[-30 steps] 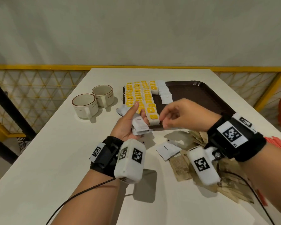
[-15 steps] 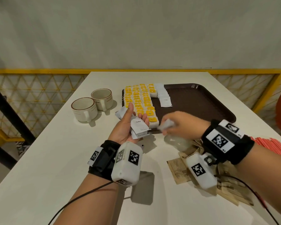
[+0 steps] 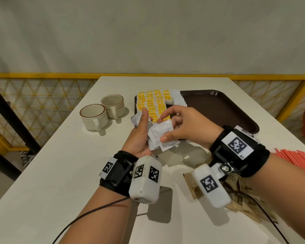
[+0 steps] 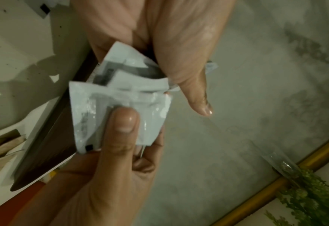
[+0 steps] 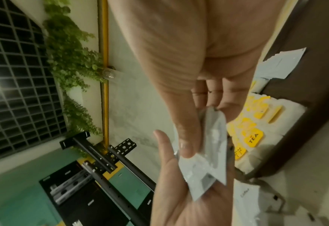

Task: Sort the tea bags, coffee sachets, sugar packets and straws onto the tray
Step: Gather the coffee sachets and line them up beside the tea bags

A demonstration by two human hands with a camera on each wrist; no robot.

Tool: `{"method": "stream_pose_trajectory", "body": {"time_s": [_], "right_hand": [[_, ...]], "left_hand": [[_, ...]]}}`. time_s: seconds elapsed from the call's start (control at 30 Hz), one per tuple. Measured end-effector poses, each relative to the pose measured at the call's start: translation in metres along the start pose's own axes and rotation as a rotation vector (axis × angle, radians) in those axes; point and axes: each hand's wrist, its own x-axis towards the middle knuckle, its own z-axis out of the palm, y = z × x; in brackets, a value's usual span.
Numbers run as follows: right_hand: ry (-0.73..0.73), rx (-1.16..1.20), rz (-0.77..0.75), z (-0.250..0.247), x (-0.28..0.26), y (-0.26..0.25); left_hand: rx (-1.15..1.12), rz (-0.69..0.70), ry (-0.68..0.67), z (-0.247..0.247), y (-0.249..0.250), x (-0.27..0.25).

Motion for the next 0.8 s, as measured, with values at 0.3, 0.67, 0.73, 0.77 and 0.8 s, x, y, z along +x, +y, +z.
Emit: {"method": "stream_pose_trajectory", "body": {"time_s": [0.3,0.67,0.73,0.77,0.8], "right_hand": [[0.085,-0.254,-0.084,0.007,0.012,-0.001],[-0.03,-0.618,-0.21,0.015,-0.002,0.011],[-0.063,-0.718,-0.234,0.02,-0.001,0.016],[-0.055,-0.74,-0.245,0.023,0.001,0.018],[-0.04,-0.752,-0.256,0.025,0.004,0.019]], "left_hand": [[0.013,-0.008,-0.051,-0.004,-0.005,0.002],[0.053,-0.042,0.066,-0.007,-0.007,0.006],[0.035,-0.044,0.09,-0.003,-0.007,0.005],[0.034,-0.051,0.079,0.0,-0.007,0.003],[0.031,-0.062,0.064,0.003,-0.008,0.002]]}}
